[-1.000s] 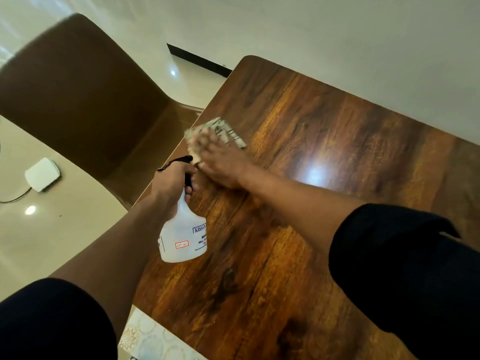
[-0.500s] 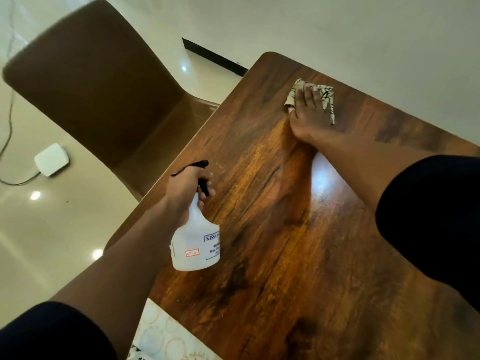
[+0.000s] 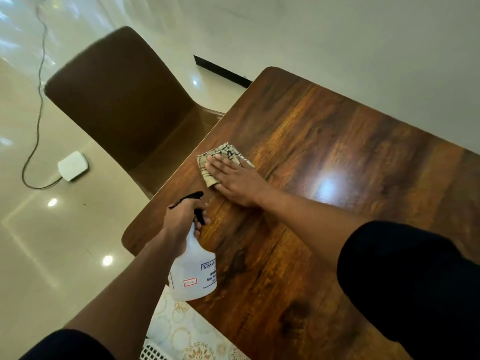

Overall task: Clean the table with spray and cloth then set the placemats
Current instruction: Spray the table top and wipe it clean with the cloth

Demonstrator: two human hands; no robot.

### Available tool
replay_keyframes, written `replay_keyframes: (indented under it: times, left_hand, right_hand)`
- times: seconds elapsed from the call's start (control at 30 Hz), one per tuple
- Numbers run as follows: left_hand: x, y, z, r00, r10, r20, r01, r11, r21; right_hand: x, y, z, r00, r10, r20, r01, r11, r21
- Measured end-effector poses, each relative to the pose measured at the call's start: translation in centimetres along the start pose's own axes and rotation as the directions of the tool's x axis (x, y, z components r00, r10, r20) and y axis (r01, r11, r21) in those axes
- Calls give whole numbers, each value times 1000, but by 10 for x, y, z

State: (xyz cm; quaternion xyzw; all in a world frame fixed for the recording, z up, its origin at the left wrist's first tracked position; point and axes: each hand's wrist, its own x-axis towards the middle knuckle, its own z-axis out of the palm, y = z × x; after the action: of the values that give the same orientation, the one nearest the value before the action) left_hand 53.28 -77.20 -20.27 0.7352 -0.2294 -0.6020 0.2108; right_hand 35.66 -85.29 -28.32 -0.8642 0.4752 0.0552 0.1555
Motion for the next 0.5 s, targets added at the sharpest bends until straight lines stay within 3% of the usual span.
replay_keyframes:
  times: [0.07,0.17,0.27,0.37,0.5]
  left_hand:
    - [-3,-7,-1,1000,2,15,-2,1000,4]
    - [-10,-20,-1,999,18,30,-19,1000,19]
    - [-21,-30,3,999,18,34,-18,1000,-6]
    - [-35,-44,13,999,18,35,-17,1000,-16]
    - [-58,-69,35,998,-8,67,11,999,-37]
  right_hand:
    - [-4,20,-10,992,128,-4,-128,991,42]
    - [-25,56,-19,908,418,-14,-408,893,190]
    - [-52,73,-6,834,551,-19,-531,812,241]
    - [-80,48,15,865,502,-22,-486,846,220]
    - [-149,-25,46,954,300,-5,-294,937,189]
